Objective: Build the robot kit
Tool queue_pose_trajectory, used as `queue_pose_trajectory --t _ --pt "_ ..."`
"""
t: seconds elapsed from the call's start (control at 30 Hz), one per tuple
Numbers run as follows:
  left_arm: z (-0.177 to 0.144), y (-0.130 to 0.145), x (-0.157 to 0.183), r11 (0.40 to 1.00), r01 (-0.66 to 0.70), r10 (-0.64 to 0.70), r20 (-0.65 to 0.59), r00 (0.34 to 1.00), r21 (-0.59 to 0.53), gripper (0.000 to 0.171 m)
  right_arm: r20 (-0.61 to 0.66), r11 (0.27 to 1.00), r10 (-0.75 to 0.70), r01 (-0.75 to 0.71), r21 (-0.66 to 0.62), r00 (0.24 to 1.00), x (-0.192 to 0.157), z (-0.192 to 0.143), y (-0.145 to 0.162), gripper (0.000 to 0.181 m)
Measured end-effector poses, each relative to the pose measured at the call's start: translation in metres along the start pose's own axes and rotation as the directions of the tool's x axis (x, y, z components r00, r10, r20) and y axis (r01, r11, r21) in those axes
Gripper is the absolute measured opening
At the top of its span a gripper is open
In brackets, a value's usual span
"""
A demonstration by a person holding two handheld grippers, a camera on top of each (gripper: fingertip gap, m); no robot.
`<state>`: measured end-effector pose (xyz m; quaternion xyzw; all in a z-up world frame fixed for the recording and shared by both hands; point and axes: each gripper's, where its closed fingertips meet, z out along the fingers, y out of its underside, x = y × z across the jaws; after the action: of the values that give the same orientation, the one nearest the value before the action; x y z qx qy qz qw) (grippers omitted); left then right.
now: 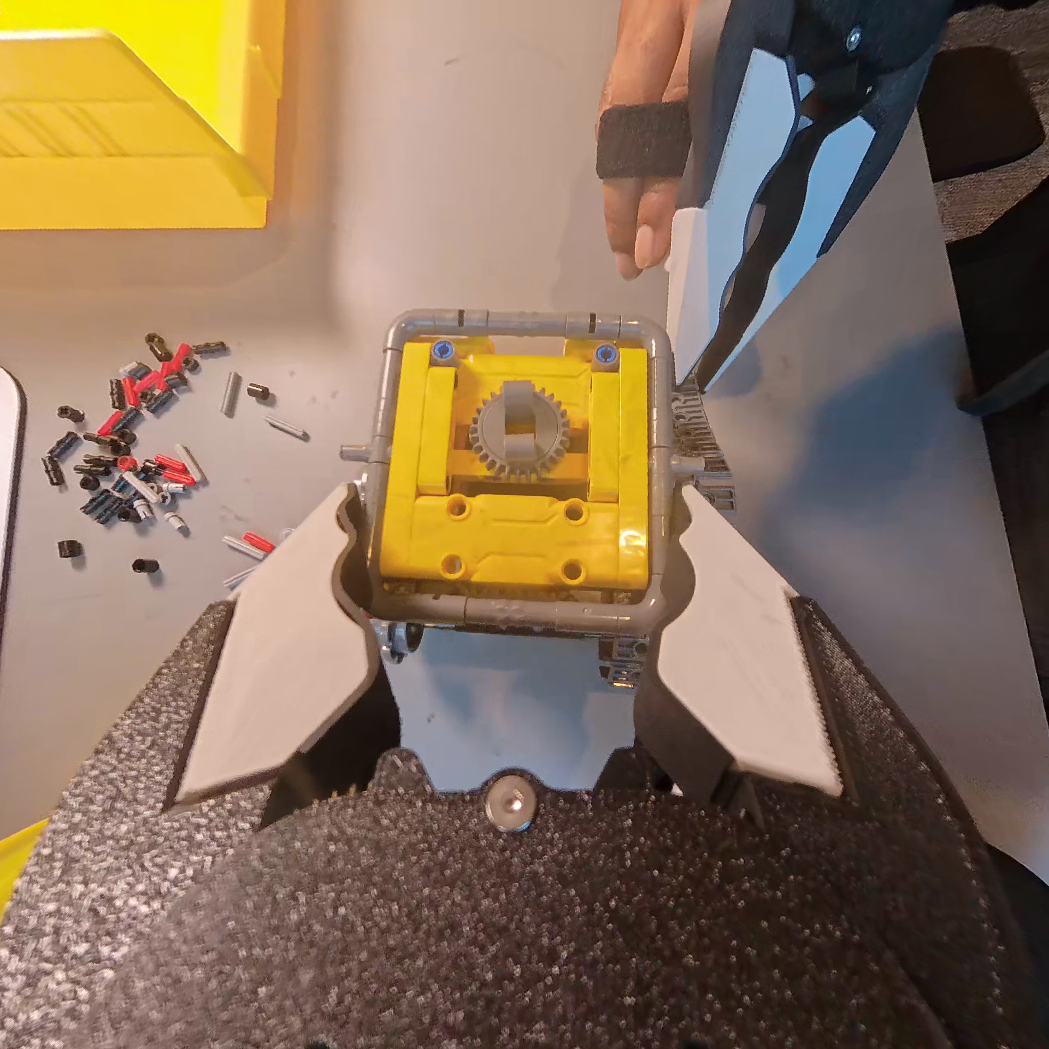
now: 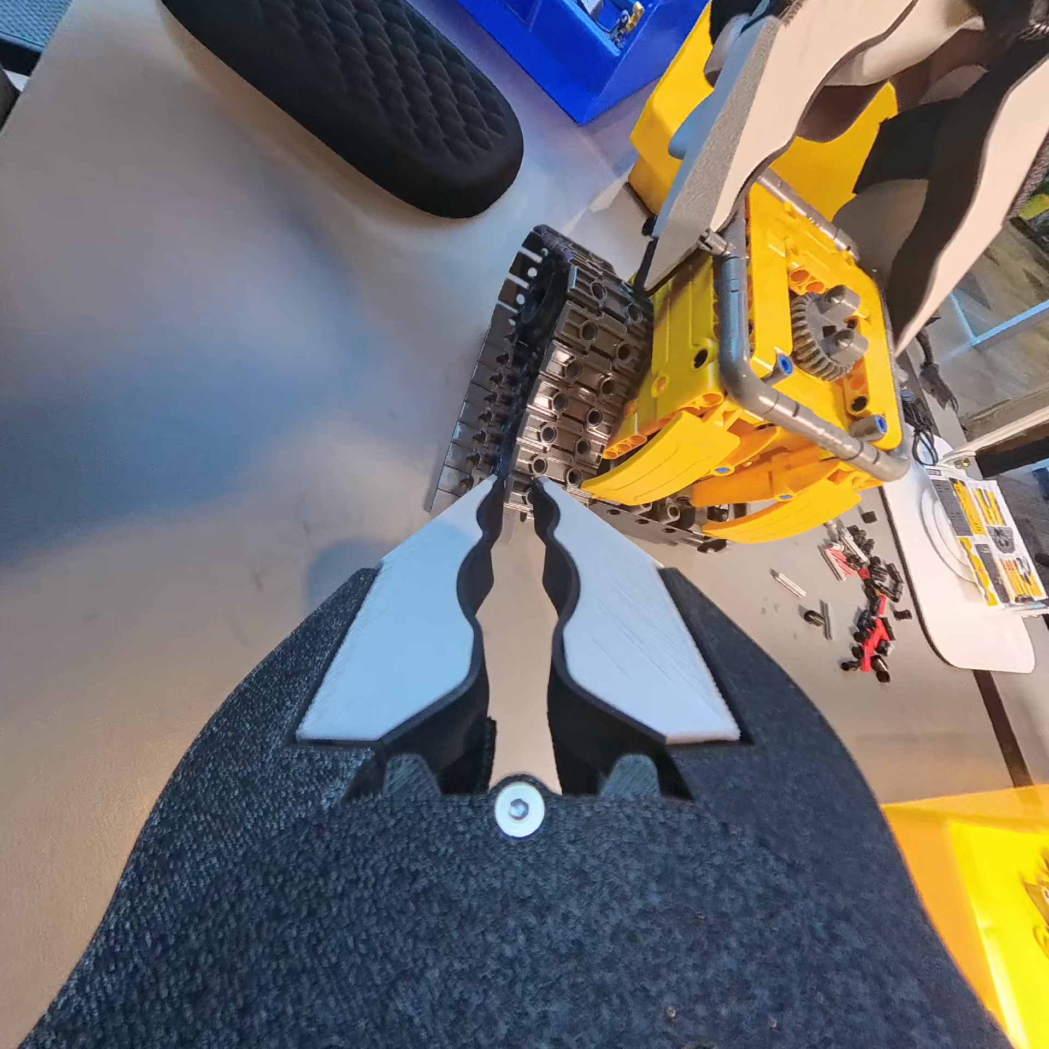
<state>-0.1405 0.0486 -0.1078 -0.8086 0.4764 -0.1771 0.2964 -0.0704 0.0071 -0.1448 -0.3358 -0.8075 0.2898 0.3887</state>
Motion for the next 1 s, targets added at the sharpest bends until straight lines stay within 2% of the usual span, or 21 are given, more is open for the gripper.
queue_pose_trajectory --t 0.27,0.57,1.0 --pt "-0.004 -0.002 0.005 0.992 0.012 -0.01 -0.018 1.0 0.129 0.103 0.004 1.0 0.003 -0.003 0.023 1.0 -0.004 0.001 -0.007 0.009" --pt "-0.011 -0.002 0.014 0.948 0.056 -0.039 -0.059 0.997 0.313 0.102 0.021 0.997 0.007 -0.008 0.081 1.0 -0.009 0.002 -0.022 0.01" --pt "-0.008 0.004 0.017 0.975 0.0 0.0 -0.002 1.0 0.224 0.103 0.035 1.0 -0.008 0.007 0.024 0.999 -0.016 0.007 -0.011 0.01"
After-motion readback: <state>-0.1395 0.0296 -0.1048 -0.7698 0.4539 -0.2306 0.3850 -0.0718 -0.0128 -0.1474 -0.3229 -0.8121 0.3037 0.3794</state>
